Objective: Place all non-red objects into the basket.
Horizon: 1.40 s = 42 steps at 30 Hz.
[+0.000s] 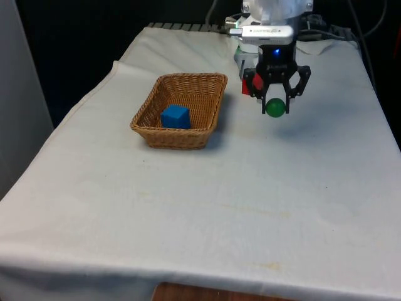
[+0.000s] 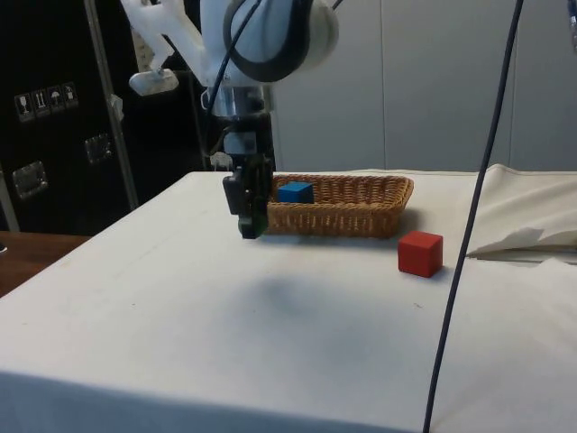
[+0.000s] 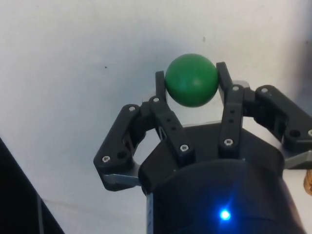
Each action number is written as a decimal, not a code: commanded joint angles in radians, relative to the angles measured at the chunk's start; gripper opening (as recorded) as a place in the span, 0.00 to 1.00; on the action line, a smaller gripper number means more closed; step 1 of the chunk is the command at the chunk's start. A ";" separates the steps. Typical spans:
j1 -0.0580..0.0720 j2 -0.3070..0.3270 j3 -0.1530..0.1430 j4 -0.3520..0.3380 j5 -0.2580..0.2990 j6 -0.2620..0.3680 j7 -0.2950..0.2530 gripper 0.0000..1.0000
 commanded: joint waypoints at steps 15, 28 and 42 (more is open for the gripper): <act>-0.018 -0.064 -0.057 -0.075 0.024 0.001 -0.094 0.00; -0.017 -0.142 -0.124 -0.145 0.010 -0.007 -0.147 0.00; -0.016 -0.239 -0.202 -0.226 0.006 -0.010 -0.223 0.00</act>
